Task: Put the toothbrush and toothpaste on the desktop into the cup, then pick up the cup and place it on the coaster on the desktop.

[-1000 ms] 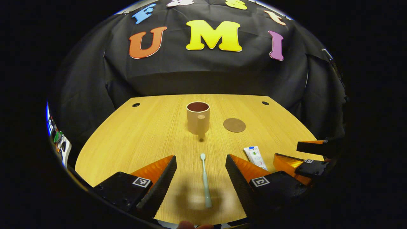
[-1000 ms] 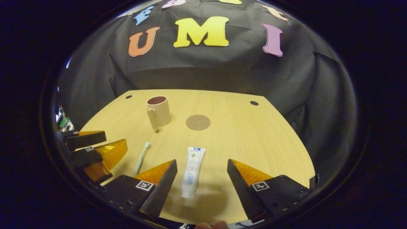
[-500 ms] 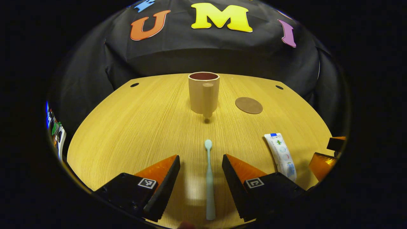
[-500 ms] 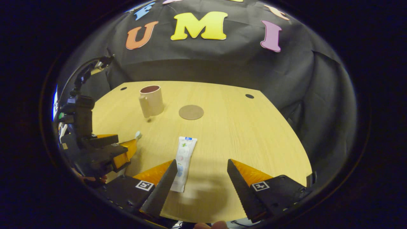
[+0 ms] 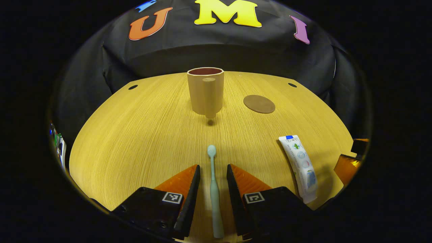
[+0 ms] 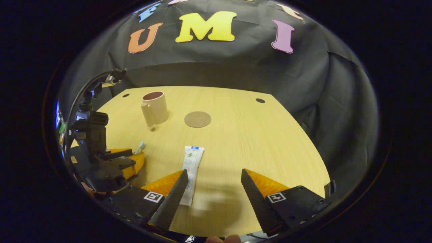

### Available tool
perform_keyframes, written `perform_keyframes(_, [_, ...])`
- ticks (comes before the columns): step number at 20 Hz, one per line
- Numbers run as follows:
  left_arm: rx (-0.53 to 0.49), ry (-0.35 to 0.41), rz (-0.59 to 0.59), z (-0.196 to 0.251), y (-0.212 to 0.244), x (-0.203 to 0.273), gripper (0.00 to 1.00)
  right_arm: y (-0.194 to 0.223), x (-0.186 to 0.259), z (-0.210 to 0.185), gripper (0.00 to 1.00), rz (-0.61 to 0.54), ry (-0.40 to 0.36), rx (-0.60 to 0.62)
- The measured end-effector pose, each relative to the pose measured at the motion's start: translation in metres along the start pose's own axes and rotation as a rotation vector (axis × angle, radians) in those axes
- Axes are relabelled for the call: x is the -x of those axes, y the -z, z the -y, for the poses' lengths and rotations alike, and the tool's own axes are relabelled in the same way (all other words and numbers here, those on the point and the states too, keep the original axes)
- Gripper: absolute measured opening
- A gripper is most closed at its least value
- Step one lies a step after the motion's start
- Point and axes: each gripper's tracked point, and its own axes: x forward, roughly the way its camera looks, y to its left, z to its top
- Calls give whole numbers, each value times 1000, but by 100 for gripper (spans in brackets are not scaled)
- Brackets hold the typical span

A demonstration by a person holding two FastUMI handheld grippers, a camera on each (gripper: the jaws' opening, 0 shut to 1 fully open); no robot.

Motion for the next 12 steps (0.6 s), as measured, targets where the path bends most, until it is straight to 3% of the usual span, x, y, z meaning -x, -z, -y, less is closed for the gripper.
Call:
perform_keyframes(2, [-4, -7, 0, 1, 0, -2, 46, -1, -1, 1, 95, 2, 2, -5])
perform_keyframes(5, [-5, -29, -12, -2, -2, -1, 21, -1, -2, 2, 95, 5, 2, -2])
perform_keyframes(7, [-35, -31, -16, -2, -1, -3, 11, -1, -4, 3, 95, 5, 2, 5])
perform_keyframes(9, [-57, -24, -18, -1, -2, -3, 5, 1, -5, 2, 95, 2, -3, 9])
perform_keyframes(12, [-95, -21, -18, -1, -2, -3, 4, -2, -5, -3, 95, 8, -23, 19])
